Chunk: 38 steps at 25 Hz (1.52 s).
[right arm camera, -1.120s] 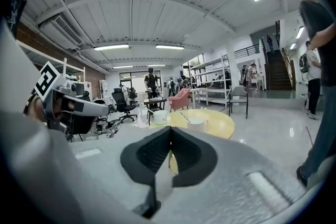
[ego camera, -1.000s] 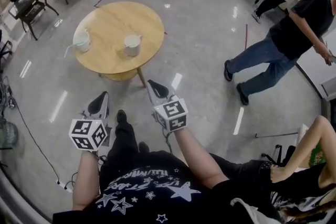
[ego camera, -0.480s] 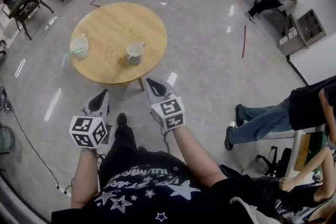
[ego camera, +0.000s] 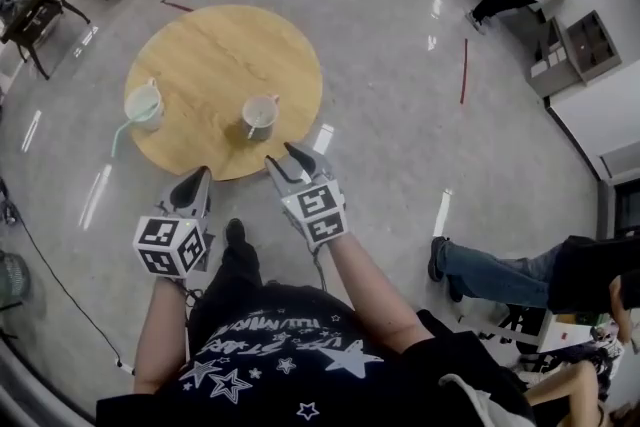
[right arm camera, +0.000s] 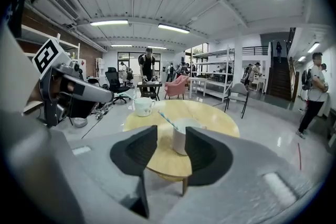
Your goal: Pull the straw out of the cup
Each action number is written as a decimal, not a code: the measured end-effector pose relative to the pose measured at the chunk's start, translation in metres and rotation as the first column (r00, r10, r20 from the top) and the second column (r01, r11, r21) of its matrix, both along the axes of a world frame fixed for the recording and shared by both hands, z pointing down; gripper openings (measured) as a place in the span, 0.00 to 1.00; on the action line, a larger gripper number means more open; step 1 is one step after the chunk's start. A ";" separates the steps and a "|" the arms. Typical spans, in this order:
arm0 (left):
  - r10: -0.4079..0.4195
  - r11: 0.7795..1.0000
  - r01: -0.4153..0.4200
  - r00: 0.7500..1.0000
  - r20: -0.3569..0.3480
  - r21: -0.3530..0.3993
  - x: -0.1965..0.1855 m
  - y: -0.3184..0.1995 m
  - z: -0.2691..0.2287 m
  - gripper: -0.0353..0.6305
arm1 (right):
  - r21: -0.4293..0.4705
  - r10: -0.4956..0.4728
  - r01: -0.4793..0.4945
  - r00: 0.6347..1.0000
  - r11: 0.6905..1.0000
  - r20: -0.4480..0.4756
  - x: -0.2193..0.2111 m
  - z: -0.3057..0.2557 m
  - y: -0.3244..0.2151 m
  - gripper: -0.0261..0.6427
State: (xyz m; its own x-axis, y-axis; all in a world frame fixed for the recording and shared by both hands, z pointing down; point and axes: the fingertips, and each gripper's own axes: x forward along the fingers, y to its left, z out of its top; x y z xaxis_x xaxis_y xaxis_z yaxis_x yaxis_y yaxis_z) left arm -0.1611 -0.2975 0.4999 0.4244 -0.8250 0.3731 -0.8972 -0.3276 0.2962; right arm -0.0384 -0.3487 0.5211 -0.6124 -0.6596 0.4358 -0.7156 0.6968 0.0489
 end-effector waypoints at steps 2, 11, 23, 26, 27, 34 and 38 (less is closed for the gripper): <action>0.007 1.000 -0.007 1.000 -0.003 -0.012 0.000 -0.007 -0.001 0.06 | -0.002 -0.005 0.005 1.000 1.000 -0.023 -0.002 0.001 -0.005 0.29; 0.027 0.999 -0.028 1.000 -0.015 -0.028 -0.016 -0.038 0.005 0.06 | 0.042 -0.058 0.063 0.993 0.997 -0.107 -0.027 0.015 -0.027 0.28; 0.054 0.997 -0.055 0.998 -0.021 -0.060 -0.033 -0.065 0.012 0.06 | 0.037 -0.097 0.107 0.975 0.994 -0.200 -0.048 0.029 -0.048 0.27; 0.061 0.996 -0.062 0.998 -0.025 -0.061 -0.030 -0.069 0.015 0.06 | 0.029 -0.092 0.100 0.974 0.995 -0.206 -0.046 0.033 -0.051 0.26; 0.062 0.996 -0.064 0.998 -0.027 -0.062 -0.031 -0.070 0.016 0.06 | 0.031 -0.087 0.095 0.974 0.995 -0.211 -0.046 0.033 -0.053 0.21; 0.071 0.995 -0.073 0.997 -0.033 -0.064 -0.035 -0.076 0.017 0.06 | 0.043 -0.062 0.073 0.975 0.996 -0.213 -0.047 0.029 -0.059 0.11; 0.077 0.995 -0.079 0.996 -0.033 -0.061 -0.032 -0.077 0.016 0.06 | 0.054 -0.039 0.052 0.975 0.997 -0.217 -0.039 0.025 -0.062 0.08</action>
State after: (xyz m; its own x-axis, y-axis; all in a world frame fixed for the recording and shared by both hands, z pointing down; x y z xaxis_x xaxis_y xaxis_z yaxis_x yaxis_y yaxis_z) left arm -0.1928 -0.3748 0.5158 0.4984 -0.7647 0.4084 -0.8599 -0.3760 0.3454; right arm -0.0779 -0.4107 0.5465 -0.5381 -0.6617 0.5221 -0.6512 0.7196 0.2410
